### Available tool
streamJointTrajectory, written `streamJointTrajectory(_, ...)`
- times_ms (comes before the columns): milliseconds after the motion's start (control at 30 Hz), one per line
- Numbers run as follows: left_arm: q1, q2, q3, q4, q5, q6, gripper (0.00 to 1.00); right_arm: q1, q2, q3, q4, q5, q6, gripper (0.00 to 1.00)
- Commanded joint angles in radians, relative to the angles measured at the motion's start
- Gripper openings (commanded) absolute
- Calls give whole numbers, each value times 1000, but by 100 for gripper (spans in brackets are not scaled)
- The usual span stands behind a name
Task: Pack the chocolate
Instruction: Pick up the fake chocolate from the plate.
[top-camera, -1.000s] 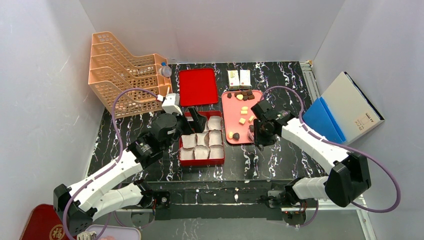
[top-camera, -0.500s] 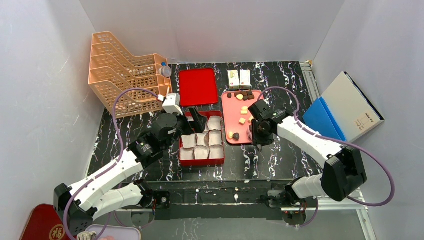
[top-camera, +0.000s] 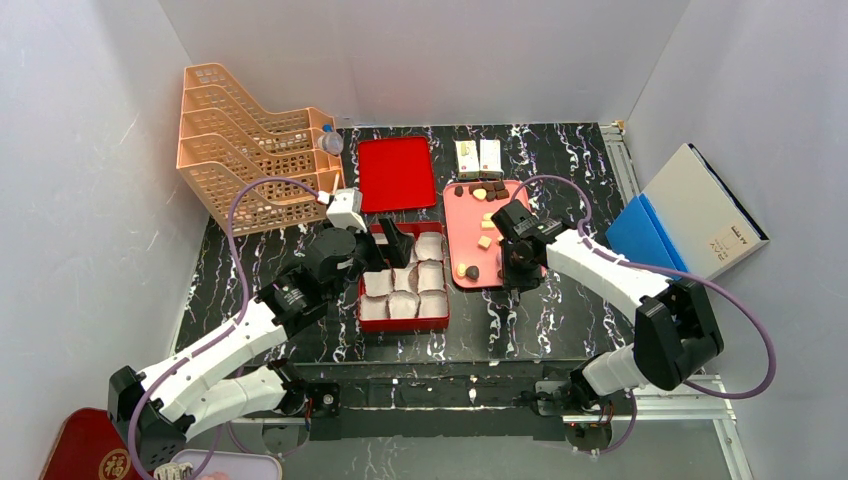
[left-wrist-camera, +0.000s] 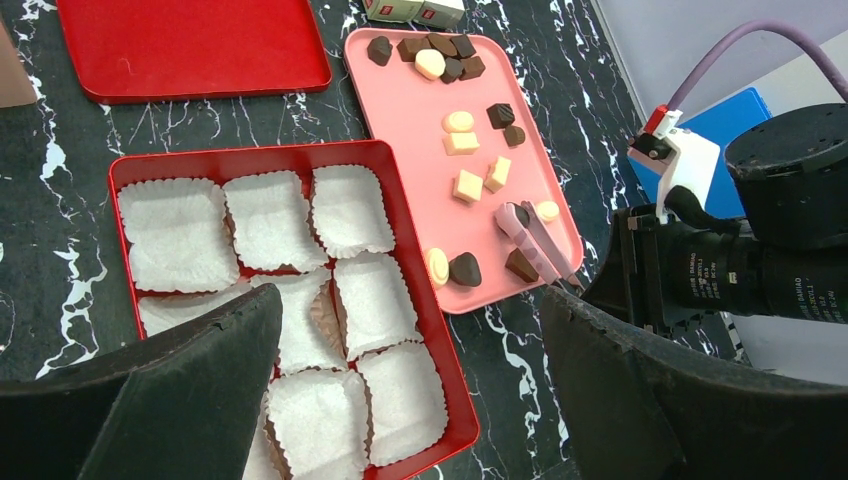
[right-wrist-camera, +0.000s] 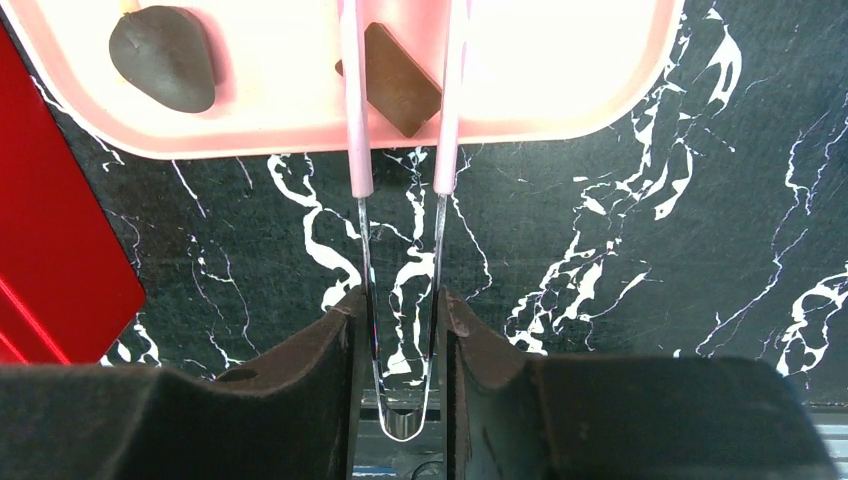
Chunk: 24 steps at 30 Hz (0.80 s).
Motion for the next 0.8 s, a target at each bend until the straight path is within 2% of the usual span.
streamJointTrajectory(0, -3, -6, -12, 13, -24, 12, 98, 5, 6, -6, 19, 13, -6, 23)
streamJointTrajectory(300, -2, 2, -3, 10, -30, 6, 98, 4, -21, 18, 4, 27, -10, 1)
streamJointTrajectory(767, -3, 13, 11, -5, -57, -19, 98, 6, -77, 98, -42, 54, -42, 1)
